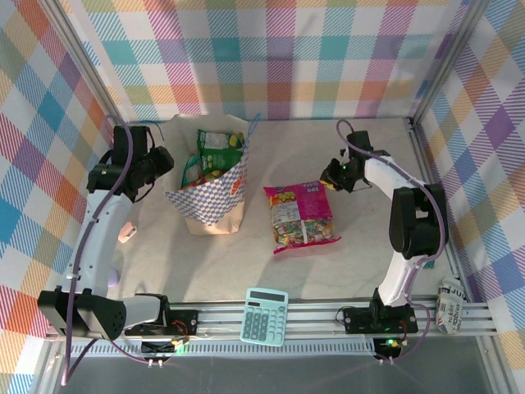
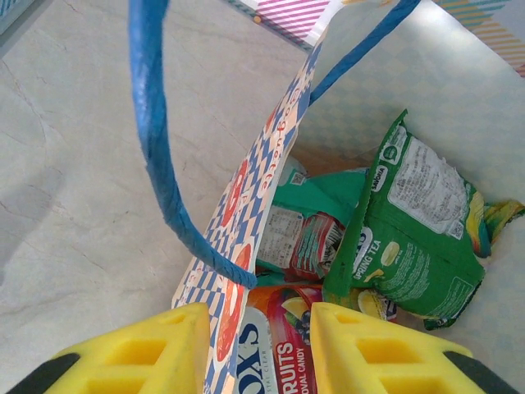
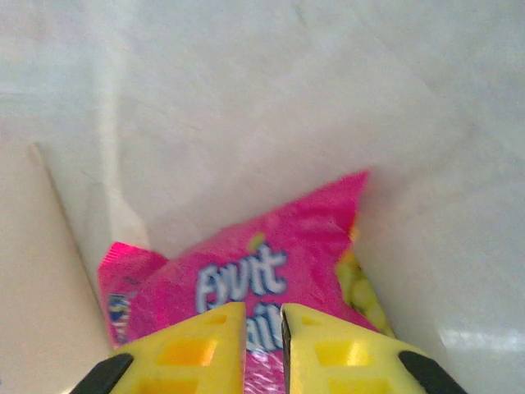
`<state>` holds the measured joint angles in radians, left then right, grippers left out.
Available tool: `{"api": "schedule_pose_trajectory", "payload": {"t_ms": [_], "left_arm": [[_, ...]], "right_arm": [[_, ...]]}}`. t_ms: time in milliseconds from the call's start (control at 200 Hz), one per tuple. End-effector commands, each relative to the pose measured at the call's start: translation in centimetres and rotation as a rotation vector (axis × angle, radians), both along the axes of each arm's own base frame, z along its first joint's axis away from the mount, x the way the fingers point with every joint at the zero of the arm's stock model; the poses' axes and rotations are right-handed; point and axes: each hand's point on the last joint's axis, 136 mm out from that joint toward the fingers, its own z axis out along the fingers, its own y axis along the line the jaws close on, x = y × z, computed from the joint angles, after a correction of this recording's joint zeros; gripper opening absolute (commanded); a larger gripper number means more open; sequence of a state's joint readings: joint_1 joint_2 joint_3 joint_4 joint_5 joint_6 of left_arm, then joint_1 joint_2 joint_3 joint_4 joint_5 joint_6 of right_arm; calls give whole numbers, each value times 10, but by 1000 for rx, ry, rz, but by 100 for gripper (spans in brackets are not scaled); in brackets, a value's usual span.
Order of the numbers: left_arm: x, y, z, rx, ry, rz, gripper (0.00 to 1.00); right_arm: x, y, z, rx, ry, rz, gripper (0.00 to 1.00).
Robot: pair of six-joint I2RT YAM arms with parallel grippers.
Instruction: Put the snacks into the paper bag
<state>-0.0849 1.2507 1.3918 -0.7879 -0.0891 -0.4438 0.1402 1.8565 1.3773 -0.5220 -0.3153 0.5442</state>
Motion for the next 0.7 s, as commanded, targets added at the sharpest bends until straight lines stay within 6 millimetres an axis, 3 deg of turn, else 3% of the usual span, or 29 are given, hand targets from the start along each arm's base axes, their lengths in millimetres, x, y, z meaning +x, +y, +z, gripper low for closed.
{"api": "schedule_pose_trajectory", "payload": {"t_ms": [0,135,225,350,520,695], "left_arm": [[-3,0,13,26,-18,-11,37],[-7,1,16,35,-27,-9,37],[-10,2,17,40,-29,-11,37],[-12,2,19,39,-32,-15,38],[-12,0,19,25,-43,-19,38],[-13,-2,22,14,-53,-21,42]], "right_arm": [[1,0,11,-26,-20,85,21],[-11,-4,17,-56,-23,106,33],[-26,-5,19,-54,-30,133,61],[-52,-5,16,-38,-41,149,81],[-81,-5,11,-32,-58,194,100],[-98,2,0,4,-94,240,99]]}}
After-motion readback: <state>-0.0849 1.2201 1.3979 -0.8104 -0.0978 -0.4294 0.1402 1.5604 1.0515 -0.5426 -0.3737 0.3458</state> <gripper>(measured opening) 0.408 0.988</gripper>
